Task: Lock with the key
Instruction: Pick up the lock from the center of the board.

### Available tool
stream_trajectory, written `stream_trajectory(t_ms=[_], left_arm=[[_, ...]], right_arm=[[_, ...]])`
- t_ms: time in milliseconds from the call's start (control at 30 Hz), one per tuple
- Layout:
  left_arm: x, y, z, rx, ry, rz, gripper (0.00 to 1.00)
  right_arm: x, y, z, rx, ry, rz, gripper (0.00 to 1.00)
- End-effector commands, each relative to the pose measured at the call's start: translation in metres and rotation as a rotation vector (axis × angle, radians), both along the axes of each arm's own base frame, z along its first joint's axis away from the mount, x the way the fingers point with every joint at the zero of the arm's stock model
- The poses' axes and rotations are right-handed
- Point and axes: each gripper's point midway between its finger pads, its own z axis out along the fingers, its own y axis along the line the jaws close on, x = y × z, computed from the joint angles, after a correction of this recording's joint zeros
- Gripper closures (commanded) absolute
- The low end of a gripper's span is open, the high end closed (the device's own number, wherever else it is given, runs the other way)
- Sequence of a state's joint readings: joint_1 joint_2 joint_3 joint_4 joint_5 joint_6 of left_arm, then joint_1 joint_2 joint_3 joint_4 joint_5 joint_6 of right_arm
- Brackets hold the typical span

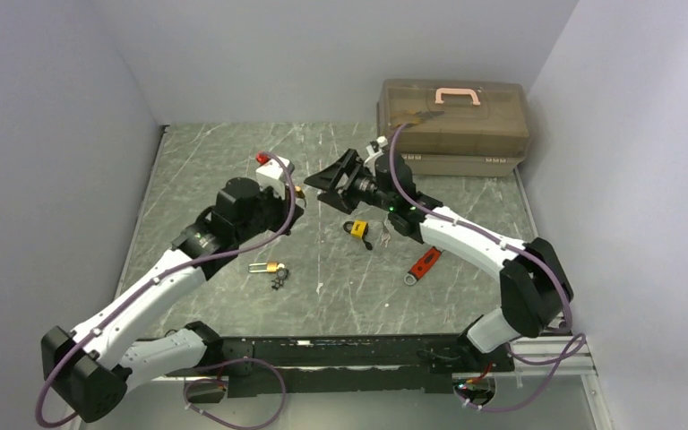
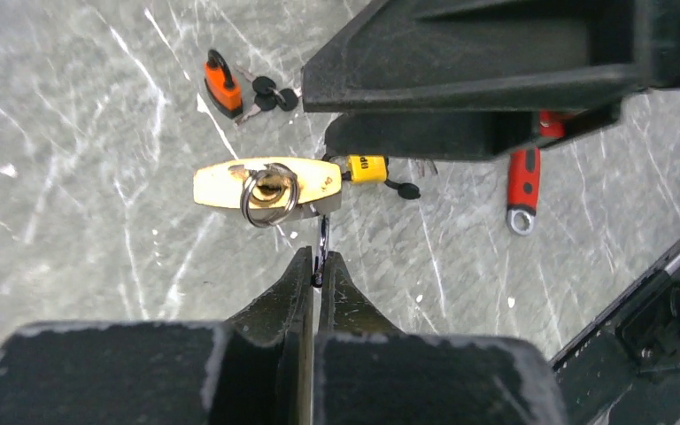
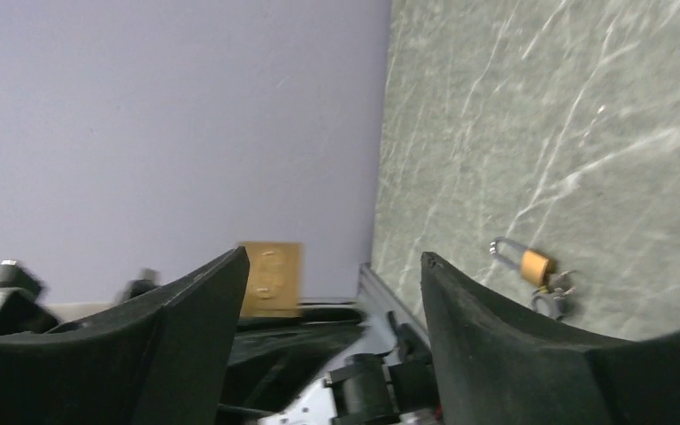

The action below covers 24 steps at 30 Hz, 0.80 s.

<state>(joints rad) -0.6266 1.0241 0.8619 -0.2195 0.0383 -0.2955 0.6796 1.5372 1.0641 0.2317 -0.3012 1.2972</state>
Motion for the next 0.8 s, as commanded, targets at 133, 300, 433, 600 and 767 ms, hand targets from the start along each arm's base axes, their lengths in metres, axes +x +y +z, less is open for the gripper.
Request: stream_trajectory(t_ms=[133,300,433,600,767], left_arm=[[-0.066,0.01,0.045,0.191,0.029,-0.341,1.0],[-0.104,-0.006,0.057,0.145,0.121,-0.567,1.0],[-0.116,-0.008,0.055,0.138,0.187,-0.625,1.0],[-0.128,-0.013,0.053,0.109,0.233,-0.697,1.0],[-0.144,-0.02,0.066,0.052,0.239,-0.781,1.0]], right_arm=[[-0.005,-0.038,0.028,-0.103,-0.333,0.046,0.14],[-0.032,-0.043,0.056,-0.119,-0.607,0.174,0.14],[-0.064,-0.047,0.073,-0.102,-0.775,0.294,0.13],[-0.117,-0.048,0.084,-0.073,-0.988,0.492,0.13],[-0.15,-0.038,0.079,-0.018,-1.062,0.681,0.12]])
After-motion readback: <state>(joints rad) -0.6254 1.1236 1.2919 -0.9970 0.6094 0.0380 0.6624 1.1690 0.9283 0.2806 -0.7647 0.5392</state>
